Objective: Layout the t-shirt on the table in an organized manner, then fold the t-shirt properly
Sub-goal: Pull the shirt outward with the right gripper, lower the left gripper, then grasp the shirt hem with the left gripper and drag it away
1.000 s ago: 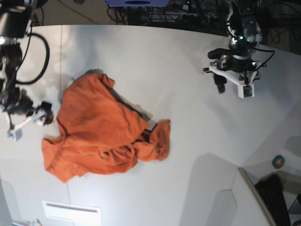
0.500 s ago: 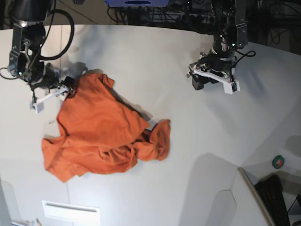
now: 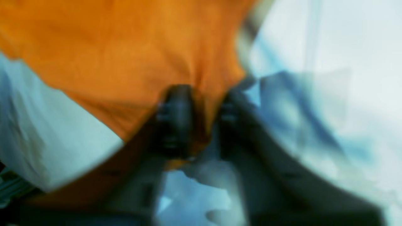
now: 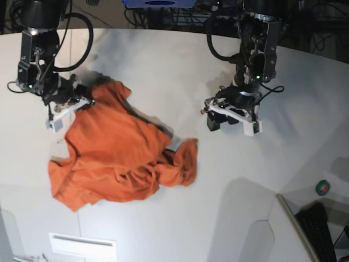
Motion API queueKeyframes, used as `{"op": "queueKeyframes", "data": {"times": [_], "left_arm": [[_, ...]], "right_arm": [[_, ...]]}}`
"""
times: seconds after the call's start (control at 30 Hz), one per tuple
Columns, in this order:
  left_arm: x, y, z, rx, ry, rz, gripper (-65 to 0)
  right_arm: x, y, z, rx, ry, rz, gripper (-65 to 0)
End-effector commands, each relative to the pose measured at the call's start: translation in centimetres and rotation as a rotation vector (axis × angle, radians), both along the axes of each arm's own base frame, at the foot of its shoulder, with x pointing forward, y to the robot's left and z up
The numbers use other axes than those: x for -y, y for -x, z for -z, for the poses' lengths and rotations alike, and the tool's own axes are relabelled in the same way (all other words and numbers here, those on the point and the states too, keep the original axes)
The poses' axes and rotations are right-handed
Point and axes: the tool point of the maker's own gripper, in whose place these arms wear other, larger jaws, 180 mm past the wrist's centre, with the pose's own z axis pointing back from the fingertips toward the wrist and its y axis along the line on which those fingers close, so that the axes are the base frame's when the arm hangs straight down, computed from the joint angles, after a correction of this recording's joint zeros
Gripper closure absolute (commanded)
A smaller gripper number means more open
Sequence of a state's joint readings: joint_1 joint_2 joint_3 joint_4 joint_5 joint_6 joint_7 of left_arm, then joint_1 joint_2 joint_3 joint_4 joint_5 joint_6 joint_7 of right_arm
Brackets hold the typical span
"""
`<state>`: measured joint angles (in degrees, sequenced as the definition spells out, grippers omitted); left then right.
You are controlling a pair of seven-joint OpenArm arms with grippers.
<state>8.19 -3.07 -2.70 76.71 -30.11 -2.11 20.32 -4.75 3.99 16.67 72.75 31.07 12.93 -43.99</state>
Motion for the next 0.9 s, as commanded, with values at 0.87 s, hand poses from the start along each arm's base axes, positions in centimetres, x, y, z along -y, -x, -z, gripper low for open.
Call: {"op": "queueKeyframes", "data": {"times": [0.87], "left_arm": [[4.4,-6.7,-4.7,0.212,-0.645,0.358,-36.5]], "right_arm": [[3.8,-1.1,-1.3,0.044,0.074,-0.005,0.0]]}}
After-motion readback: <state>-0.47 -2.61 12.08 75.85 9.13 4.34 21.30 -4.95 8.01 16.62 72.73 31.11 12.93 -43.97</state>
